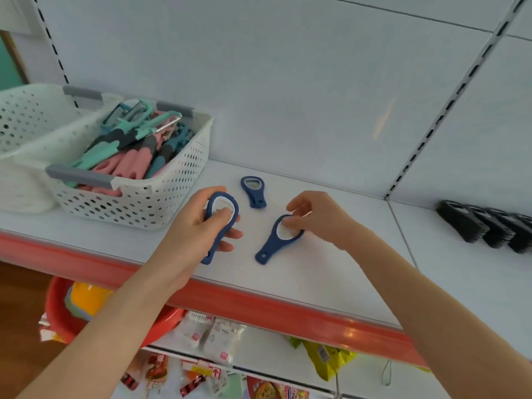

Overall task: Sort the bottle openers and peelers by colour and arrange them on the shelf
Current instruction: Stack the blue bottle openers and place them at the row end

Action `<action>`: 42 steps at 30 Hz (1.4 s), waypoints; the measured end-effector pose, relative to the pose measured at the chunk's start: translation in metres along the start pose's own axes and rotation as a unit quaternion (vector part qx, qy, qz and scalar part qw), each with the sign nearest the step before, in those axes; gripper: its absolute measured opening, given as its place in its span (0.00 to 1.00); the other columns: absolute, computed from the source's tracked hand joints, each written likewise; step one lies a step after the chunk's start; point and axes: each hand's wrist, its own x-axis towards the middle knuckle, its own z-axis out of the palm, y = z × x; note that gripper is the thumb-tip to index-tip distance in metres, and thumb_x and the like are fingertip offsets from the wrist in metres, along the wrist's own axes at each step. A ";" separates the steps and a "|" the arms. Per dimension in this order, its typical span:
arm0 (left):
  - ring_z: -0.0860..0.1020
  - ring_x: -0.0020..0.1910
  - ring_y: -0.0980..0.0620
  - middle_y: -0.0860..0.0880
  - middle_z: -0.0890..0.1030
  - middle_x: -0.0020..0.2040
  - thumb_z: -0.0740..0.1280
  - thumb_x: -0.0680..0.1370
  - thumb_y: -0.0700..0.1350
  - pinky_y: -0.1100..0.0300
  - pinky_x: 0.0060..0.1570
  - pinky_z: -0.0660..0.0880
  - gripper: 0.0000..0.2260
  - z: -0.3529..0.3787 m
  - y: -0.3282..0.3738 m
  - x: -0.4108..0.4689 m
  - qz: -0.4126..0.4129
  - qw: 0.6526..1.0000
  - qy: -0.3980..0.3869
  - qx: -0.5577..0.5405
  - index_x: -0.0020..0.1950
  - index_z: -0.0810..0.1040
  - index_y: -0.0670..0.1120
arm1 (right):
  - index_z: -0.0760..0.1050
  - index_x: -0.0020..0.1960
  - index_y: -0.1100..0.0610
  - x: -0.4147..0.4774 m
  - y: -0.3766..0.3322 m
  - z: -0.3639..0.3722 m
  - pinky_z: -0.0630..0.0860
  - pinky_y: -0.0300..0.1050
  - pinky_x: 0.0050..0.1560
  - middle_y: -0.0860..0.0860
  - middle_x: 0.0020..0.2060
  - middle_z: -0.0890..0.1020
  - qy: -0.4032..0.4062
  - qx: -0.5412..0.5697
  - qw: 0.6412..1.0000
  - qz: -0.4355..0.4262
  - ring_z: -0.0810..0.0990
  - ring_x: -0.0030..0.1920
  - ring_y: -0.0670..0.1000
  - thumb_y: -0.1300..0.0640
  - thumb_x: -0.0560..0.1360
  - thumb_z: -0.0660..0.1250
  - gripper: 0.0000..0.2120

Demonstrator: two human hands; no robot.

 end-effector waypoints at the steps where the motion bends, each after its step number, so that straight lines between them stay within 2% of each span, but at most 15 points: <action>1: 0.82 0.38 0.55 0.46 0.81 0.48 0.60 0.79 0.41 0.63 0.34 0.77 0.11 0.000 0.000 0.002 -0.006 1.000 0.000 -0.013 0.59 0.72 0.52 | 0.75 0.45 0.57 -0.001 -0.002 -0.007 0.74 0.36 0.35 0.49 0.35 0.77 -0.008 0.063 0.998 0.005 0.76 0.36 0.48 0.62 0.70 0.71 0.06; 5: 0.82 0.44 0.48 0.46 0.81 0.50 0.63 0.77 0.45 0.59 0.36 0.78 0.10 0.007 0.004 0.005 -0.043 0.993 -0.040 -0.101 0.58 0.73 0.50 | 0.76 0.41 0.59 0.000 -0.027 -0.019 0.79 0.35 0.35 0.50 0.30 0.80 -0.068 0.210 0.974 -0.047 0.79 0.30 0.45 0.67 0.71 0.69 0.04; 8: 0.83 0.43 0.48 0.45 0.82 0.49 0.64 0.75 0.39 0.57 0.37 0.80 0.12 0.015 0.007 0.002 -0.045 0.988 -0.073 -0.129 0.57 0.72 0.47 | 0.76 0.41 0.59 0.009 -0.049 -0.007 0.78 0.36 0.37 0.51 0.33 0.81 -0.082 0.202 0.971 -0.100 0.79 0.33 0.45 0.65 0.72 0.68 0.03; 12: 0.83 0.36 0.50 0.42 0.81 0.48 0.60 0.76 0.30 0.60 0.32 0.79 0.14 0.016 0.004 0.003 -0.057 0.985 -0.027 -0.161 0.57 0.72 0.44 | 0.78 0.44 0.62 0.043 -0.046 0.009 0.72 0.39 0.34 0.50 0.32 0.77 0.085 -0.001 0.990 -0.113 0.74 0.33 0.47 0.58 0.72 0.68 0.06; 15: 0.83 0.36 0.50 0.40 0.80 0.50 0.58 0.76 0.28 0.61 0.31 0.79 0.16 0.014 -0.001 0.003 -0.065 0.982 0.002 -0.175 0.56 0.72 0.47 | 0.72 0.37 0.62 0.061 -0.037 0.025 0.68 0.44 0.33 0.54 0.31 0.72 0.046 -0.182 0.982 -0.039 0.70 0.33 0.51 0.50 0.70 0.69 0.16; 17: 0.83 0.37 0.50 0.40 0.81 0.49 0.57 0.76 0.28 0.61 0.31 0.78 0.17 0.013 -0.003 0.003 -0.069 0.983 0.016 -0.171 0.56 0.72 0.48 | 0.62 0.29 0.58 0.066 -0.031 0.030 0.60 0.41 0.27 0.51 0.27 0.65 0.034 -0.218 0.975 -0.015 0.63 0.27 0.50 0.53 0.70 0.69 0.19; 19: 0.81 0.39 0.50 0.42 0.82 0.48 0.58 0.77 0.30 0.60 0.33 0.76 0.17 0.013 -0.004 0.005 -0.072 0.980 0.030 -0.183 0.58 0.72 0.49 | 0.63 0.29 0.62 0.064 -0.027 0.024 0.61 0.40 0.28 0.53 0.26 0.65 0.054 -0.157 0.986 -0.009 0.64 0.27 0.52 0.58 0.69 0.68 0.17; 21: 0.80 0.39 0.52 0.45 0.81 0.46 0.59 0.78 0.34 0.61 0.34 0.76 0.13 0.014 -0.003 0.008 -0.072 0.972 0.045 -0.219 0.56 0.72 0.51 | 0.73 0.35 0.70 0.053 -0.029 0.013 0.67 0.43 0.32 0.56 0.29 0.71 0.083 -0.054 0.995 -0.024 0.70 0.30 0.52 0.58 0.69 0.68 0.14; 24: 0.79 0.45 0.51 0.45 0.79 0.50 0.61 0.78 0.43 0.59 0.40 0.77 0.09 0.020 -0.001 0.013 -0.073 0.956 0.056 -0.277 0.58 0.71 0.48 | 0.79 0.39 0.63 0.016 -0.041 0.009 0.75 0.47 0.35 0.59 0.32 0.79 0.042 0.057 0.993 -0.097 0.74 0.33 0.50 0.57 0.69 0.70 0.09; 27: 0.79 0.44 0.49 0.41 0.78 0.53 0.60 0.79 0.41 0.55 0.40 0.80 0.12 0.027 0.000 0.017 -0.059 0.957 0.067 -0.277 0.63 0.70 0.41 | 0.79 0.36 0.55 -0.010 -0.049 0.019 0.74 0.42 0.35 0.55 0.33 0.82 -0.045 0.006 0.988 -0.145 0.76 0.34 0.46 0.55 0.71 0.69 0.07; 31: 0.80 0.42 0.52 0.44 0.78 0.47 0.58 0.79 0.36 0.55 0.38 0.78 0.11 0.024 -0.002 0.016 -0.051 0.957 0.095 -0.268 0.62 0.69 0.41 | 0.75 0.39 0.65 0.028 -0.044 0.019 0.68 0.42 0.35 0.57 0.34 0.76 0.045 -0.067 0.990 -0.113 0.72 0.35 0.51 0.56 0.73 0.66 0.11; 33: 0.80 0.42 0.51 0.43 0.78 0.46 0.57 0.79 0.34 0.54 0.36 0.80 0.11 0.024 -0.001 0.015 -0.048 0.956 0.092 -0.275 0.61 0.69 0.41 | 0.74 0.44 0.62 0.048 -0.040 0.022 0.68 0.43 0.36 0.54 0.38 0.75 0.042 -0.176 0.981 -0.070 0.73 0.39 0.54 0.53 0.73 0.66 0.11; 35: 0.81 0.39 0.51 0.42 0.78 0.47 0.57 0.79 0.33 0.54 0.36 0.80 0.12 0.024 0.000 0.015 -0.050 0.957 0.086 -0.271 0.60 0.69 0.42 | 0.69 0.39 0.59 0.061 -0.036 0.029 0.64 0.41 0.30 0.51 0.36 0.71 0.015 -0.234 0.971 -0.042 0.71 0.37 0.53 0.51 0.72 0.67 0.13; 38: 0.81 0.40 0.50 0.43 0.78 0.48 0.58 0.79 0.32 0.55 0.34 0.80 0.14 0.024 0.000 0.016 -0.056 0.962 0.079 -0.256 0.60 0.69 0.46 | 0.60 0.30 0.56 0.075 -0.029 0.032 0.58 0.40 0.26 0.50 0.28 0.65 0.025 -0.213 0.977 -0.014 0.65 0.29 0.51 0.58 0.70 0.67 0.17; 42: 0.80 0.41 0.50 0.44 0.77 0.48 0.58 0.79 0.34 0.57 0.33 0.79 0.11 0.023 0.001 0.018 -0.063 0.960 0.091 -0.259 0.57 0.70 0.48 | 0.72 0.31 0.63 0.067 -0.022 0.015 0.66 0.39 0.30 0.54 0.26 0.70 0.045 -0.051 0.997 0.032 0.67 0.28 0.51 0.63 0.66 0.68 0.08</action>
